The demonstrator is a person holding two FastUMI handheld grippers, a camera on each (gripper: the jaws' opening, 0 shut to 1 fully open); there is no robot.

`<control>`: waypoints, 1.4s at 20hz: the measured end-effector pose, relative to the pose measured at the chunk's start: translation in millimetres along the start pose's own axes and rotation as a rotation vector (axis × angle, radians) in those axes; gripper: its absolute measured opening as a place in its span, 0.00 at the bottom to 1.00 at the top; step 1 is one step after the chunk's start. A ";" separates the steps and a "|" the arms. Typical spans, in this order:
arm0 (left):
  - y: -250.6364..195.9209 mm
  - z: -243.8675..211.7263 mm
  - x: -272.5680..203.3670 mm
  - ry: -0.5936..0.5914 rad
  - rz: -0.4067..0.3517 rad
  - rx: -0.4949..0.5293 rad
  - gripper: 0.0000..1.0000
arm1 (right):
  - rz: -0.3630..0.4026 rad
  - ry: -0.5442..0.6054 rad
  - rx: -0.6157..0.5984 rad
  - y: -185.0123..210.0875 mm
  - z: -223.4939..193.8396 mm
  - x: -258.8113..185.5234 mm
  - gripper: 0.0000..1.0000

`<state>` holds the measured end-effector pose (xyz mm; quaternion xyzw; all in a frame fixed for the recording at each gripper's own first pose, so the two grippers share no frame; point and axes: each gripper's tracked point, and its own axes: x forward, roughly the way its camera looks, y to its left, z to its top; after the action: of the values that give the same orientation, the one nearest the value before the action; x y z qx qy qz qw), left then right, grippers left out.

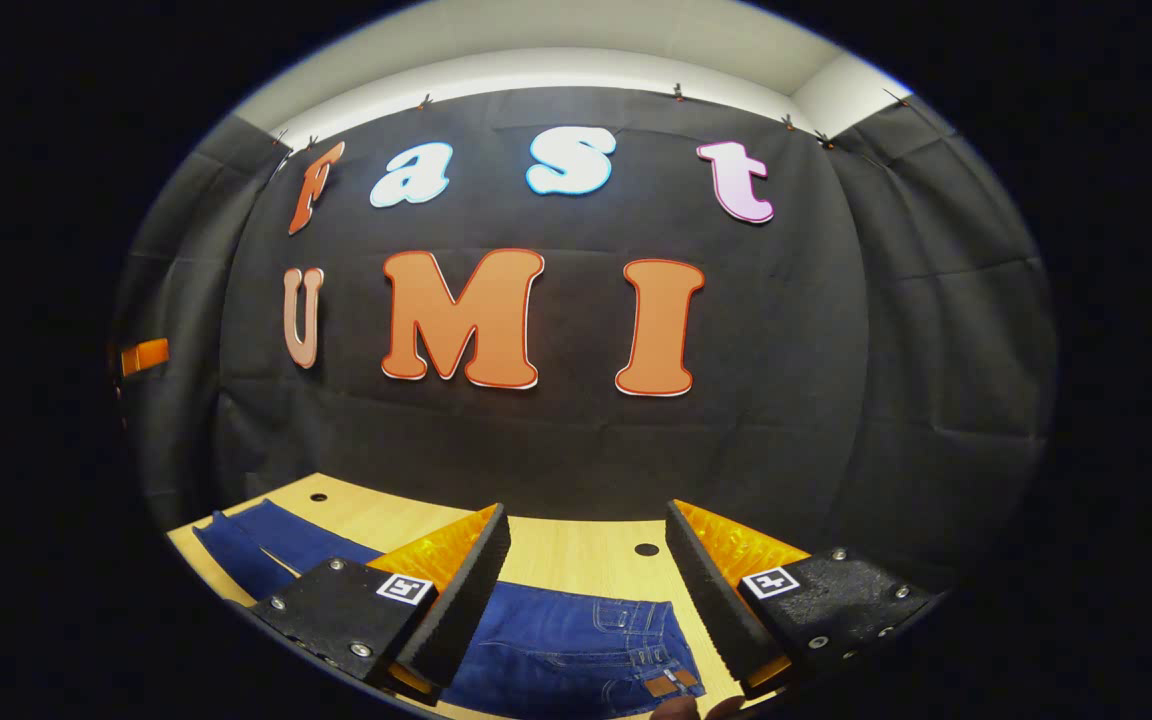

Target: Grasp the waist and the cuffs of the jeans and fold them to make the two legs overlap; first hold the waist and fold one-third of the jeans toward the cuffs, then hold the cuffs and fold the remaining one-third in the same direction to finish folding.

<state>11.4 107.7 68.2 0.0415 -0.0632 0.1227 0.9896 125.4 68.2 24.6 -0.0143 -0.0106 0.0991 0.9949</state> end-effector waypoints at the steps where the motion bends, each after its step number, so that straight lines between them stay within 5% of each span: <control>1: 8.2 -0.3 1.8 -0.001 0.006 0.007 0.95 | -0.001 0.006 0.014 3.4 -1.1 4.4 0.97; 10: 71.8 -1.1 56.0 0.003 -0.047 0.074 0.97 | -0.192 0.003 0.115 8.3 -1.1 4.8 0.96; 16: 53.7 -21.1 71.0 0.013 -0.104 0.013 0.96 | -0.180 0.022 0.089 25.3 -2.2 1.9 0.96; 28: 72.2 -20.3 62.7 -0.002 -0.070 0.192 0.96 | -0.087 0.076 0.089 53.3 -17.1 18.5 0.96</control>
<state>56.1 194.4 61.5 0.1382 -0.0505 0.0934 0.9847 133.5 123.6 6.2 0.0269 0.0311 0.0556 0.9976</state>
